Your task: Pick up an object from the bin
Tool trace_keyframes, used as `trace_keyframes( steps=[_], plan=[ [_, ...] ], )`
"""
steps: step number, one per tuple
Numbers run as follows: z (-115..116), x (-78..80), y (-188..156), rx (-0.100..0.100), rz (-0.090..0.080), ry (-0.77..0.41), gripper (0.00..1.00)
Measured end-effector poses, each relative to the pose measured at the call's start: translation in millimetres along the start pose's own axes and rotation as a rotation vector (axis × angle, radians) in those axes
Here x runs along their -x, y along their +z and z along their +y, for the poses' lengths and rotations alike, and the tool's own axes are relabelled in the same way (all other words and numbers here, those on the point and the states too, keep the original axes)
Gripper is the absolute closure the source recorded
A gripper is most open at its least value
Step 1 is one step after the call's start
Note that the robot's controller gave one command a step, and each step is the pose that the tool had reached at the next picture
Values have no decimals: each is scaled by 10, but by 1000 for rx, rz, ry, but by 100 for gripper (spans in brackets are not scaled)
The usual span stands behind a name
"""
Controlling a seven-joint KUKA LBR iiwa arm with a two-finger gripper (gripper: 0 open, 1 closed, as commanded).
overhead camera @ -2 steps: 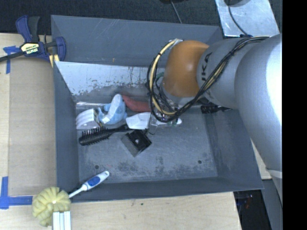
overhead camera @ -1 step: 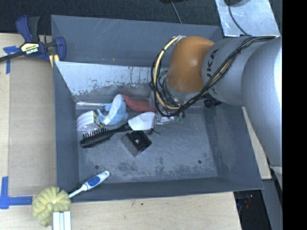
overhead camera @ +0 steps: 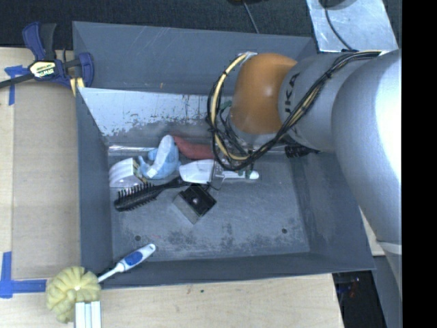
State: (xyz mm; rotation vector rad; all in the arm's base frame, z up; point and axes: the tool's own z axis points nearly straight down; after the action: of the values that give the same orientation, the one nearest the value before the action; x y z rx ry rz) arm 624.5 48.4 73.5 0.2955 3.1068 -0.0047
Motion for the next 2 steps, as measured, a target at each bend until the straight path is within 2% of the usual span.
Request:
trace_keyframes(
  steps=[1, 2],
  plan=[
    [248, -28, -5, 6, 1, -108, 0],
    [98, -92, -91, 4, -7, -29, 100]
  ],
)
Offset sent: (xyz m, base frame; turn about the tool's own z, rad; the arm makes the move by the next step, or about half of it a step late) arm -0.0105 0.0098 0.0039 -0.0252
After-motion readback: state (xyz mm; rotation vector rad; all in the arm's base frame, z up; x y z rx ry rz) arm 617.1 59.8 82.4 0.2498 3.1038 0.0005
